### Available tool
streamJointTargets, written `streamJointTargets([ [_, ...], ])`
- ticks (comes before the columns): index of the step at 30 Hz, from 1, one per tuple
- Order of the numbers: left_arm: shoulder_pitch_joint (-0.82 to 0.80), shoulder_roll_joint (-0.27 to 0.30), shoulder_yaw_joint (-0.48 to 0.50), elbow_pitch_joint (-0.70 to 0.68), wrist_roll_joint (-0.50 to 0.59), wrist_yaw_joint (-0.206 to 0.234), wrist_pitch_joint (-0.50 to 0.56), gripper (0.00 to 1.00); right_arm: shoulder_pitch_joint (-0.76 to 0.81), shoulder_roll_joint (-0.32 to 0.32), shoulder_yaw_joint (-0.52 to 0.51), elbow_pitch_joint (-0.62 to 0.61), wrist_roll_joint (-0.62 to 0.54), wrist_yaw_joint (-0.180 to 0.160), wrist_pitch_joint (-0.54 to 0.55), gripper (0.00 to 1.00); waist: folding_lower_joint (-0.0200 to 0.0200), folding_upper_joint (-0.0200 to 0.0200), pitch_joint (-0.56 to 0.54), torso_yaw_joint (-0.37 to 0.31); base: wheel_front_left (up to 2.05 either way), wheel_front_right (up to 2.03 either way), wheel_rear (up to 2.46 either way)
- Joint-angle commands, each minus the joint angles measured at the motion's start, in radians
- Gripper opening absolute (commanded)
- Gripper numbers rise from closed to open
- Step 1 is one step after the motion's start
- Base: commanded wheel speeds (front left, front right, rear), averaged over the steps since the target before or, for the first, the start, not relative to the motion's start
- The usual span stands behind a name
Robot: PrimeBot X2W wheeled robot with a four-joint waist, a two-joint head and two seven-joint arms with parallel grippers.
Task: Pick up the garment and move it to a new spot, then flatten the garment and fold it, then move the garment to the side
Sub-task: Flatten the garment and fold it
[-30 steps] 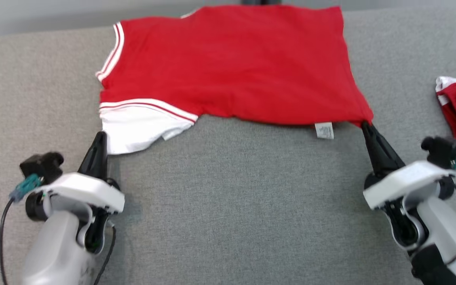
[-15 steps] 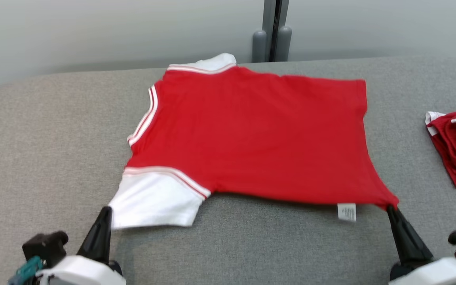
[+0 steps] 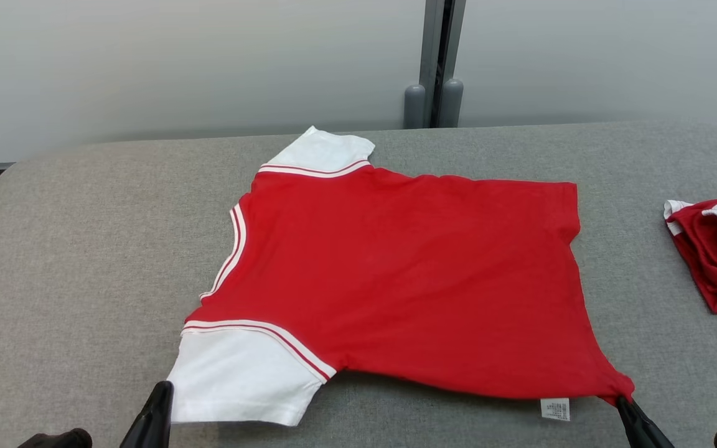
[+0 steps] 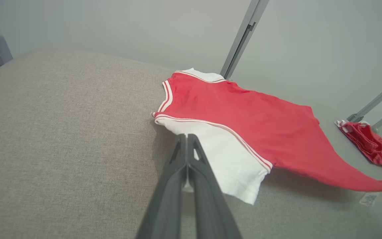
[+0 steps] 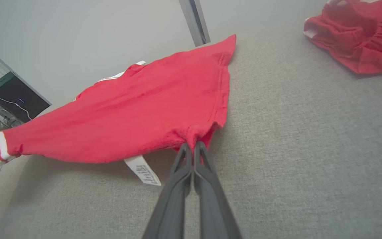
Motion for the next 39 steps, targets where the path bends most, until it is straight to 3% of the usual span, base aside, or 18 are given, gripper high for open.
streamJointTargets([
  [1,0.006,0.008,0.008,-0.02,0.007,0.01,0.005,0.0,0.009,0.0,-0.009,-0.016,-0.01,0.0,0.015,0.0,0.0,0.0,0.004,-0.004,0.0,0.0,0.0],
  [6,-0.019,0.011,-0.002,-0.035,0.008,0.017,0.031,0.0,0.007,0.012,-0.032,-0.04,-0.011,0.0,0.07,0.0,0.0,0.0,0.023,-0.017,0.0,0.0,0.0],
  [18,-0.276,0.054,-0.018,0.048,-0.033,-0.076,0.103,0.0,-0.139,0.0,-0.046,-0.087,0.044,0.0,0.164,0.0,0.0,0.0,0.158,-0.045,0.0,0.0,0.0],
  [27,-0.524,0.042,-0.004,0.168,-0.08,-0.138,0.103,0.0,-0.319,-0.042,0.001,-0.05,0.077,0.0,0.125,0.0,0.0,0.0,0.262,-0.055,0.0,0.0,0.0],
  [39,-0.715,-0.007,0.0,0.412,-0.088,-0.193,-0.003,0.0,-0.493,-0.067,0.09,0.096,0.142,0.0,0.012,0.0,0.0,0.0,0.361,-0.062,0.0,0.0,0.0],
])
